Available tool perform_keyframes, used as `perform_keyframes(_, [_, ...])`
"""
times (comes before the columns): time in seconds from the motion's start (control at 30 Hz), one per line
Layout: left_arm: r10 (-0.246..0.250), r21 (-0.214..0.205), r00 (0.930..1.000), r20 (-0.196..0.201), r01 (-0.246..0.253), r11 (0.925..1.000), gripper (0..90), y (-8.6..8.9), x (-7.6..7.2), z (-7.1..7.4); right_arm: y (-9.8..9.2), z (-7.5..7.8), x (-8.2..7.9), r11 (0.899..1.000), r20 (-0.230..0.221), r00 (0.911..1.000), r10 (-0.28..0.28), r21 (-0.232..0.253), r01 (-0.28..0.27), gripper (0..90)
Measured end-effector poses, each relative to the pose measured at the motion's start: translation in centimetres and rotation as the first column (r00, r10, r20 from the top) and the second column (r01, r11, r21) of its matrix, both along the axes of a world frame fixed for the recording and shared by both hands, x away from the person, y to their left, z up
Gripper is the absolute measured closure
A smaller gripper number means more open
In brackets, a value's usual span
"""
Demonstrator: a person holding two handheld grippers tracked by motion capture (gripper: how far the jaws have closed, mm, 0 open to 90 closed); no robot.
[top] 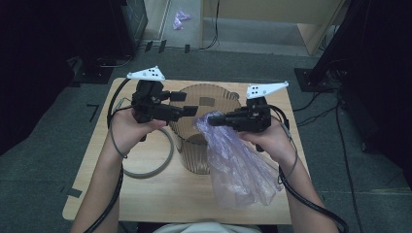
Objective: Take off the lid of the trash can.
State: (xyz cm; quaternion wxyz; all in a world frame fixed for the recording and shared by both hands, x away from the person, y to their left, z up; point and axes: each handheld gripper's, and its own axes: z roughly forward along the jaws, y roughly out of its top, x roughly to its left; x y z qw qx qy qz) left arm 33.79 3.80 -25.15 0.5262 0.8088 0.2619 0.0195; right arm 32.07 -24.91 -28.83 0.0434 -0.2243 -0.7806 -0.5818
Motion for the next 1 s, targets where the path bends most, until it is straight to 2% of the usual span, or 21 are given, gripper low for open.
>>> perform_keyframes(0.23, [-0.013, -0.005, 0.9998, -0.018, 0.013, 0.9999, 30.6, -0.1, 0.2, -0.5, 0.1, -0.1, 0.5, 0.999, 0.012, 0.9995, -0.028, -0.02, 0.028, 87.6])
perform_keyframes(0.4, [-0.034, -0.001, 0.9992, 0.023, 0.034, 0.9994, 30.5, -0.3, 0.0, -0.7, -0.2, -0.2, 0.6, 0.999, 0.016, 0.9987, -0.049, -0.018, 0.049, 86.3])
perform_keyframes(0.5, [-0.04, -0.01, 0.9975, 0.058, 0.041, 0.9991, 30.5, -0.2, -0.1, -0.8, -0.5, -0.1, 0.7, 0.997, 0.027, 0.9973, -0.069, -0.029, 0.07, 76.9])
perform_keyframes(0.6, [-0.043, -0.012, 0.9971, 0.063, 0.044, 0.999, 30.6, -0.1, -0.2, -0.9, -0.7, -0.2, 0.7, 0.993, 0.049, 0.9946, -0.092, -0.066, 0.095, 67.9])
perform_keyframes(0.7, [-0.039, 0.001, 0.9979, 0.052, 0.039, 0.9992, 29.7, -0.2, -0.1, -0.9, -1.0, -0.4, 0.9, 0.992, 0.018, 0.9948, -0.1, -0.081, 0.101, 52.2])
perform_keyframes(0.77, [-0.038, 0.014, 0.9983, 0.045, 0.037, 0.9992, 29.2, -0.2, 0.0, -1.0, -1.2, -0.5, 1.0, 0.989, 0.018, 0.9939, -0.109, -0.099, 0.11, 47.9])
perform_keyframes(0.83, [-0.036, 0.025, 0.9987, 0.037, 0.035, 0.9991, 29.1, -0.2, 0.1, -1.2, -1.5, -0.5, 1.0, 0.987, 0.034, 0.9919, -0.122, -0.096, 0.125, 43.6])
perform_keyframes(1.0, [-0.041, 0.031, 0.9985, 0.036, 0.04, 0.9987, 29.1, -0.2, 0.2, -1.2, -2.4, -0.3, 1.0, 0.986, 0.043, 0.9895, -0.138, -0.085, 0.141, 41.1])
